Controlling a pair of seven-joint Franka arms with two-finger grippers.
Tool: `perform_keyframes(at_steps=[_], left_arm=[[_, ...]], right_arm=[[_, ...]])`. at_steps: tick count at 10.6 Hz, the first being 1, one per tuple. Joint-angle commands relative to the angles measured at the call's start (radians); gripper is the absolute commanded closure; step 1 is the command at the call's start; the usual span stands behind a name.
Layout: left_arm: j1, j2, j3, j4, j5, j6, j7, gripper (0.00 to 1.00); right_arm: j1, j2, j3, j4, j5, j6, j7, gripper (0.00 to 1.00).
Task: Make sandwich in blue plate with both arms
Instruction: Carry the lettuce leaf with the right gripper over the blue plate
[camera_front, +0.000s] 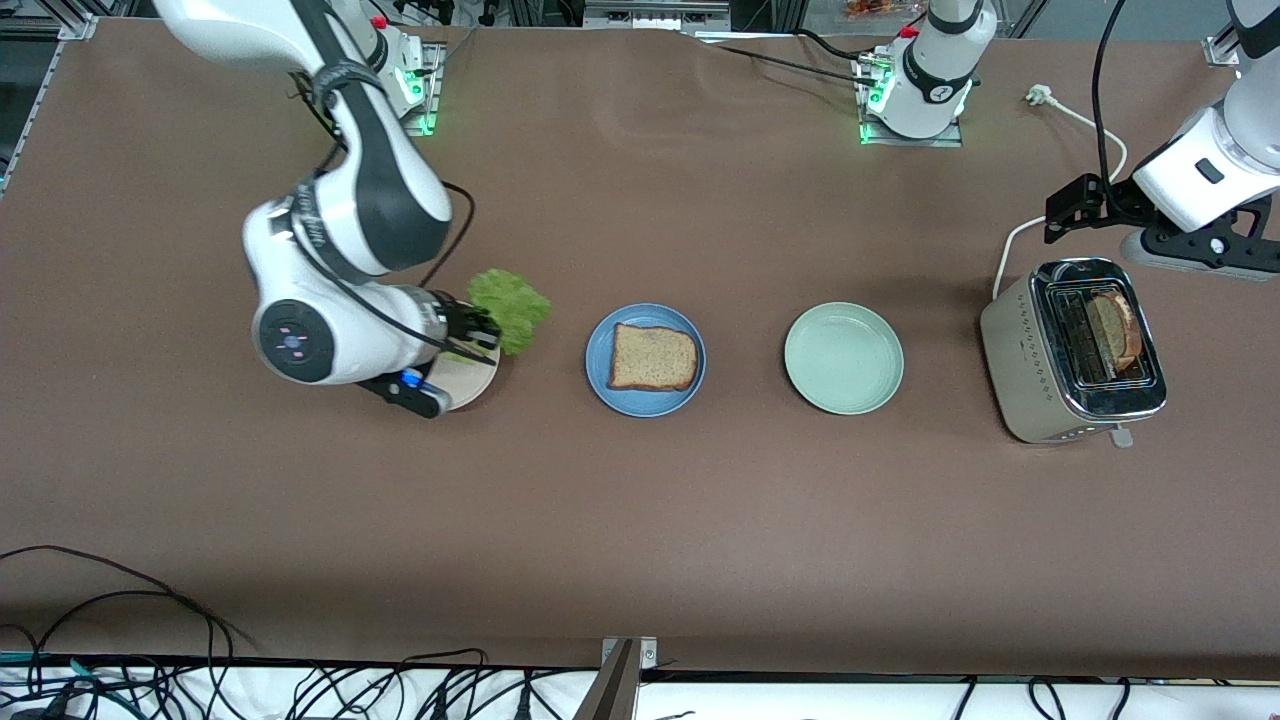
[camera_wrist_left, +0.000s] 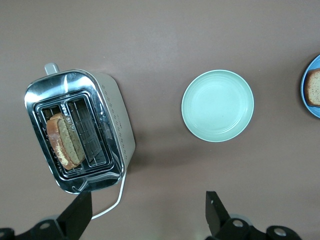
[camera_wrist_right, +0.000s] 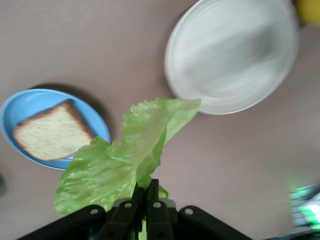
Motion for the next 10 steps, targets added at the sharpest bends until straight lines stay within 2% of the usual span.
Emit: perform_keyframes(at_steps=[1,4,7,10], left_arm=[[-0.012,-0.016,0.011,-0.008,-0.012,0.008,0.026,0.00],[-0.001,-0.016,-0.003,-0.008,-0.010,0.008,0.024,0.00],[0.002,-0.016,-0.011,-0.008,-0.010,0.004,0.012,0.00],[0.007,-0.016,-0.029,-0.005,-0.010,0.002,0.010,0.00]], right_arm=[[0.119,0.076,-0.009,0.017,0.049,0.157,0.207,1.00],[0.194,0.137,-0.009,0.017,0.049,0.265,0.315,1.00],[0.226,0.191,-0.009,0.017,0.051,0.406,0.363,1.00],[0.254,0.218,-0.008,0.017,0.049,0.443,0.381,1.00]])
